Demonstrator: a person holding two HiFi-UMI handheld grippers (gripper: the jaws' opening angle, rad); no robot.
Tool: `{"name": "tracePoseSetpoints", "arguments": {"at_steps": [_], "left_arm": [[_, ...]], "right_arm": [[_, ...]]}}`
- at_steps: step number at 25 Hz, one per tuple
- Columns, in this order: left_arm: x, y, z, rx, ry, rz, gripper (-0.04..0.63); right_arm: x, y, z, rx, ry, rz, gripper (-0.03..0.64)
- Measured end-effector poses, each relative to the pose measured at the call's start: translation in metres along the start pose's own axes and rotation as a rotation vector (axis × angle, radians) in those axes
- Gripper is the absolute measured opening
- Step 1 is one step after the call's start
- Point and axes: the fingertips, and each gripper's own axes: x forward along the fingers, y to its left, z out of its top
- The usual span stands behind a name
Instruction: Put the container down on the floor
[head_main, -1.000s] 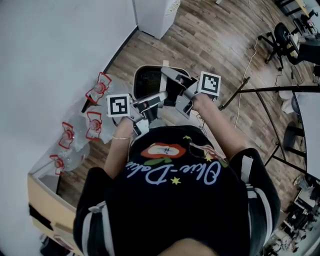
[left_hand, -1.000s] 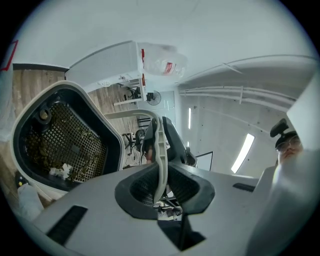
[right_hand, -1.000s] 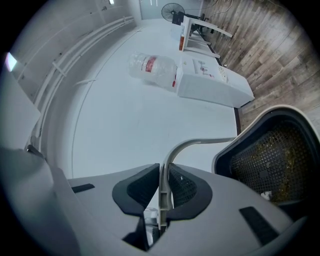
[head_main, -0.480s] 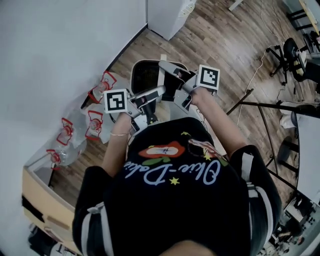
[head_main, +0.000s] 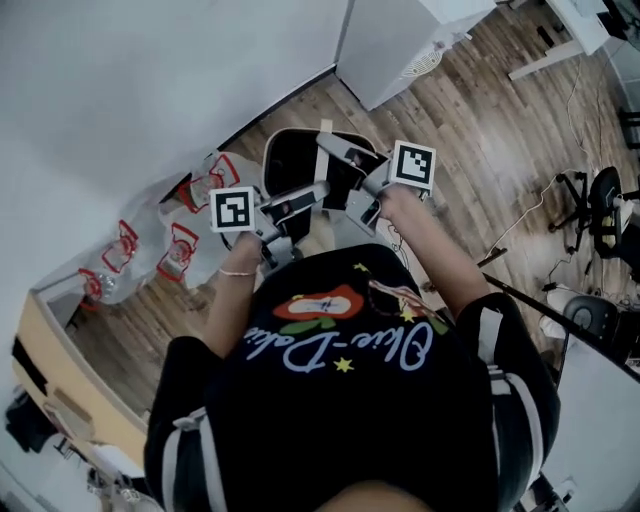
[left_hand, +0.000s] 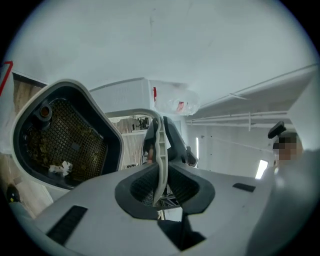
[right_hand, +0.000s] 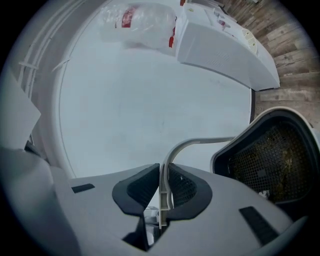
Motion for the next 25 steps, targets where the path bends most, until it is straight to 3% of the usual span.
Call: {"name": "tracePoseSetpoints", "arguments": {"at_steps": [3,8,11,15,25], "left_arm": [[0.02,0.011,0.04,-0.019,-0.05,0.029,0.049],[0.028,0.012,0.048,-0.004,-0.129,0.031,0.051],[0.045,0.018,0.072,0.017,-0.168,0.047,0.051],[0.071,0.034,0.099,-0.005,-0.232,0.058,0.052],[0.092,0.073,0.134,-0.026,-0.321,0.09,0.055]], "right_arm": [[0.023,-0.009,0.039,0.017,0.059,-0.006,0.044],[0.03,-0.007,0.046,0.006,0.137,0.002,0.044],[0.039,-0.011,0.072,0.006,0.176,-0.003,0.044],[0.049,-0.026,0.107,0.021,0.23,-0.006,0.044],[0.07,-0.063,0.141,0.02,0.326,-0.063,0.044]]}}
